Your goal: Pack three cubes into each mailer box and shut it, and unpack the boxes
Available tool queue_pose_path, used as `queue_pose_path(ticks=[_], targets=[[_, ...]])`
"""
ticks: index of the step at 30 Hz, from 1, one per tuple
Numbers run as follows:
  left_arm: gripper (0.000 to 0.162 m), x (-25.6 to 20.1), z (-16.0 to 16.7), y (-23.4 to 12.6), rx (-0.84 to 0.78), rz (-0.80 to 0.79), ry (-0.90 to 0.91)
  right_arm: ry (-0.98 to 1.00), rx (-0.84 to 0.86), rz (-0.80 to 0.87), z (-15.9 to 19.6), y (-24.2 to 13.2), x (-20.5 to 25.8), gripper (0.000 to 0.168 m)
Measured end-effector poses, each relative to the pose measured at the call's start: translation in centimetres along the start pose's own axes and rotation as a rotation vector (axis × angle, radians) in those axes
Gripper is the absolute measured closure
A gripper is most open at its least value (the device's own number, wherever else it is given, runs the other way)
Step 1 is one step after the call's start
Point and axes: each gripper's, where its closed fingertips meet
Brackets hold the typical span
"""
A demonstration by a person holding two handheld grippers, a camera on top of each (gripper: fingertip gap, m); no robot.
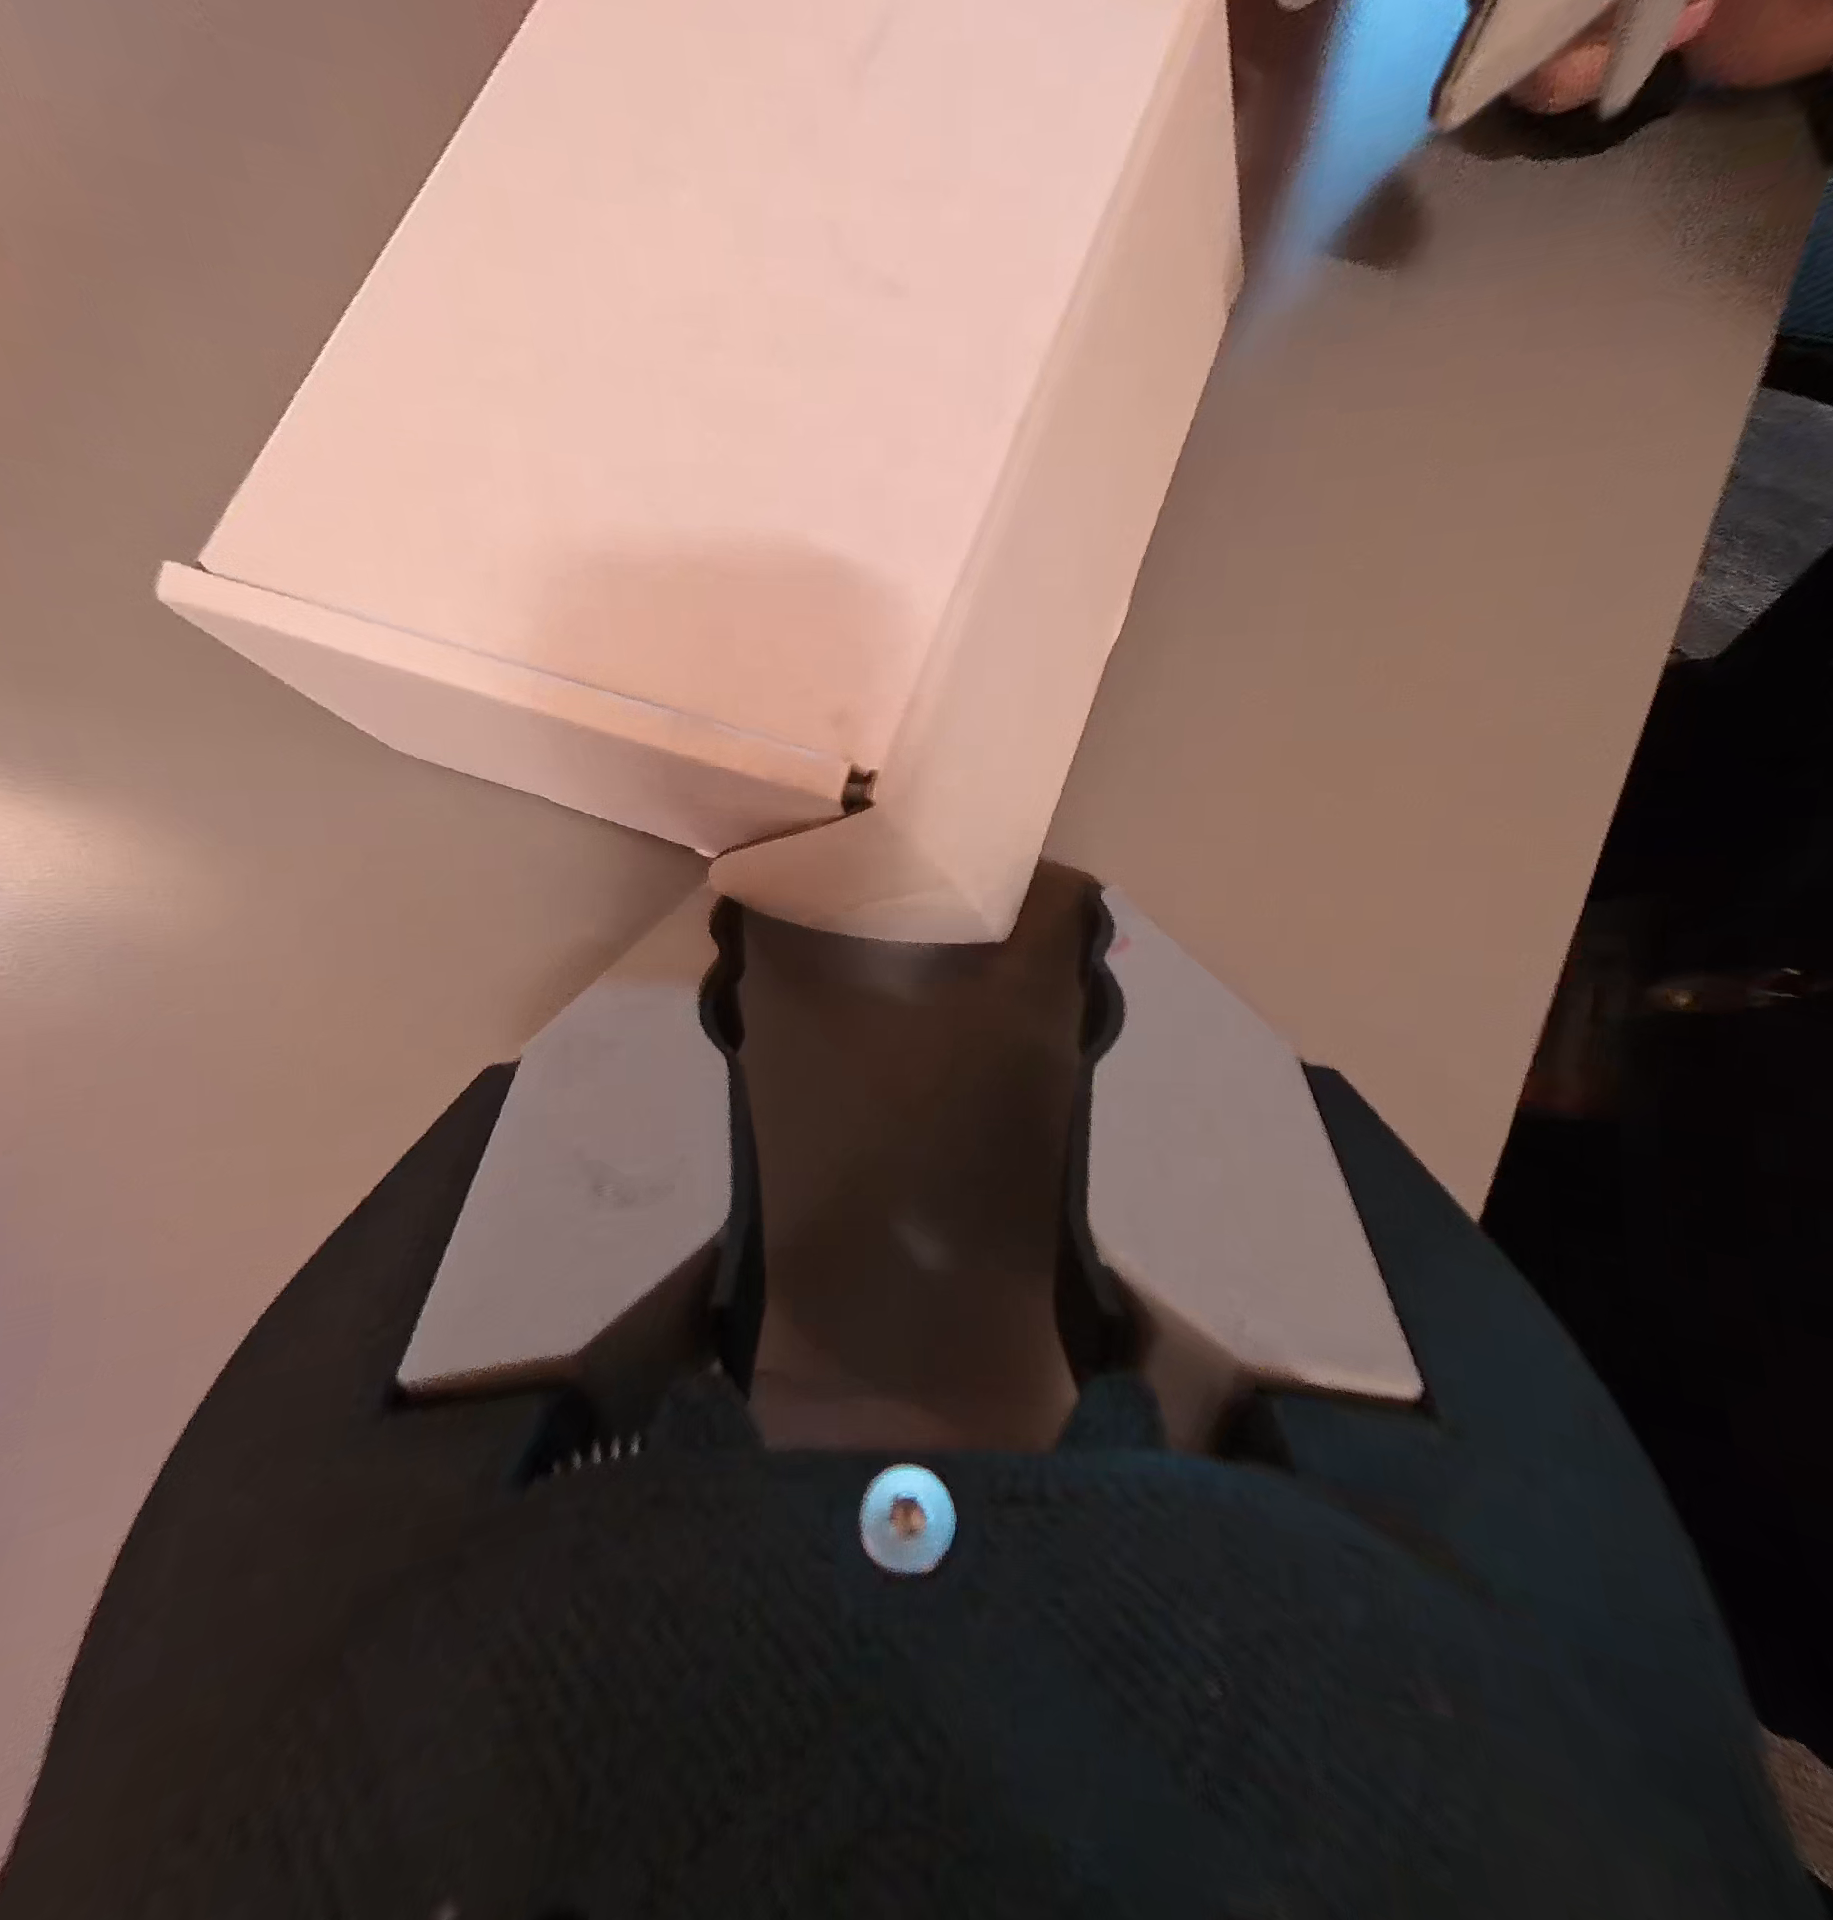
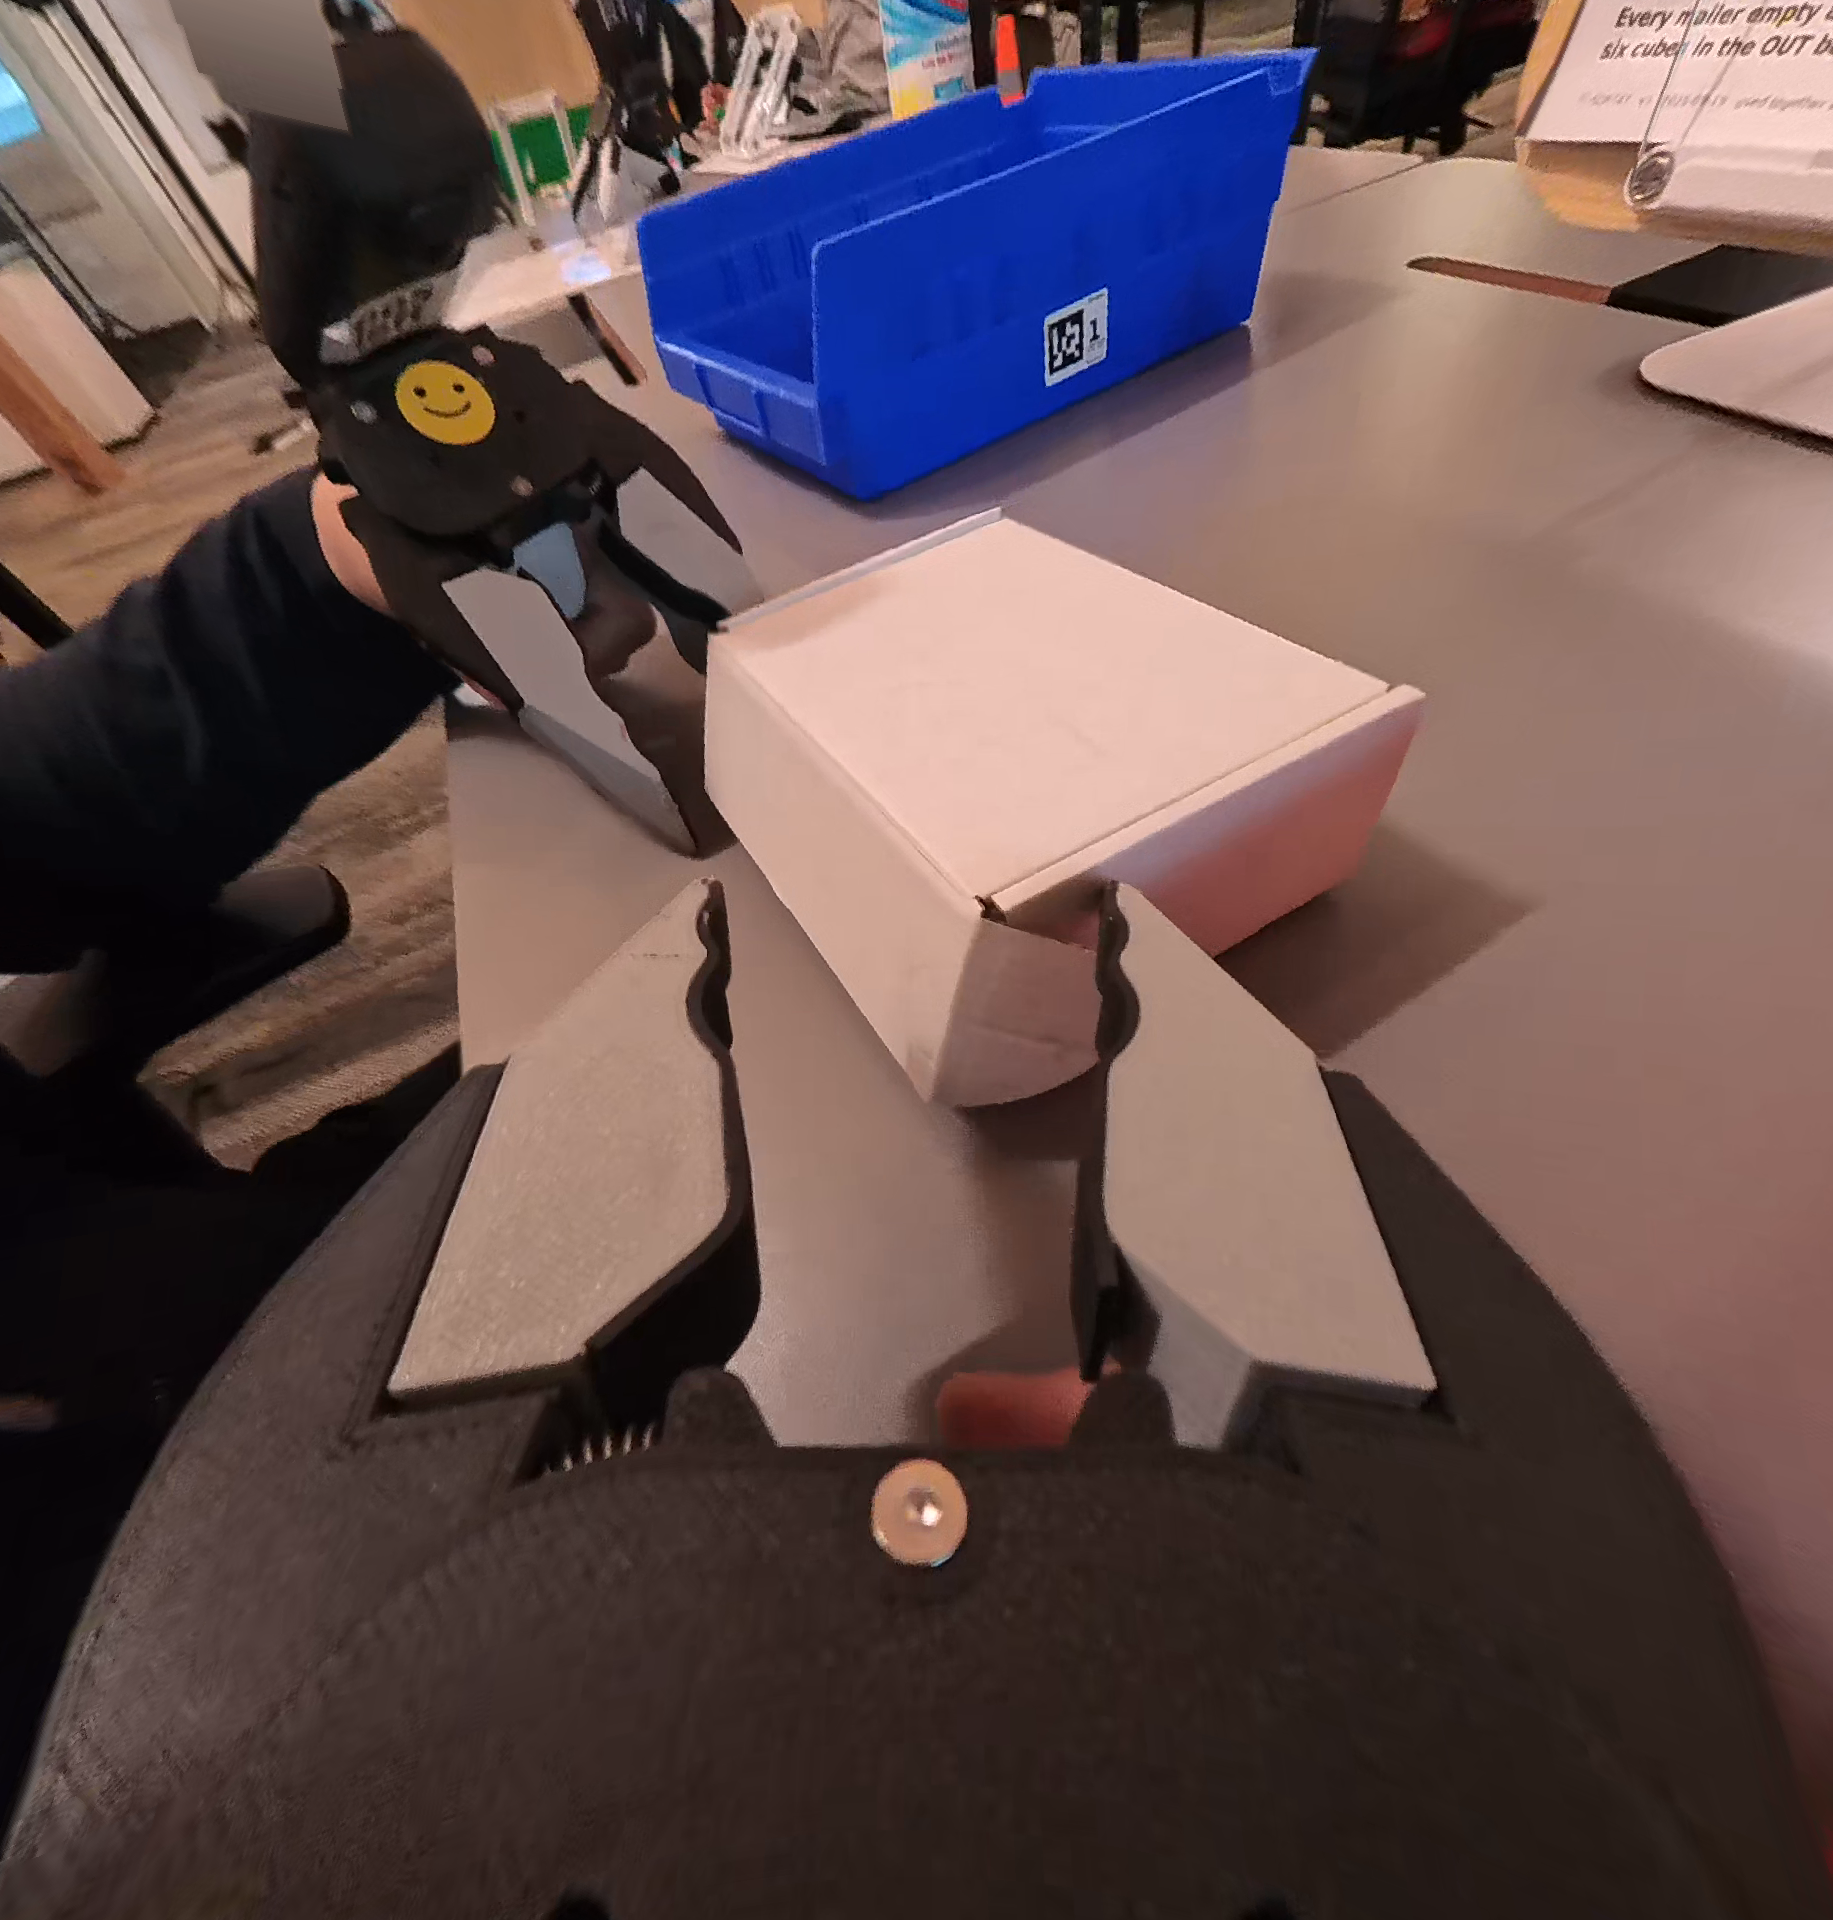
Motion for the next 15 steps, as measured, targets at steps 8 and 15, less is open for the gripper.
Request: queue_pose_path(ticks=[8,15], targets=[[0.105,0.0,-0.5,0.5,0.007,0.037,0.025,0.098,-0.005,-0.018,-0.5,0.4,-0.8,0.088],[0.109,2.1,-1.8,0.0,-0.069,-0.021,-0.054,-0.059,0.007,0.144,-0.2,1.0,-2.0,0.102]])
Point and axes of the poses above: each gripper's, where its closed fingertips meet, y out along the fingers, z out of its underside, x = y × z across the jaws, and after that the axes turned 13 degrees about z, right-handed
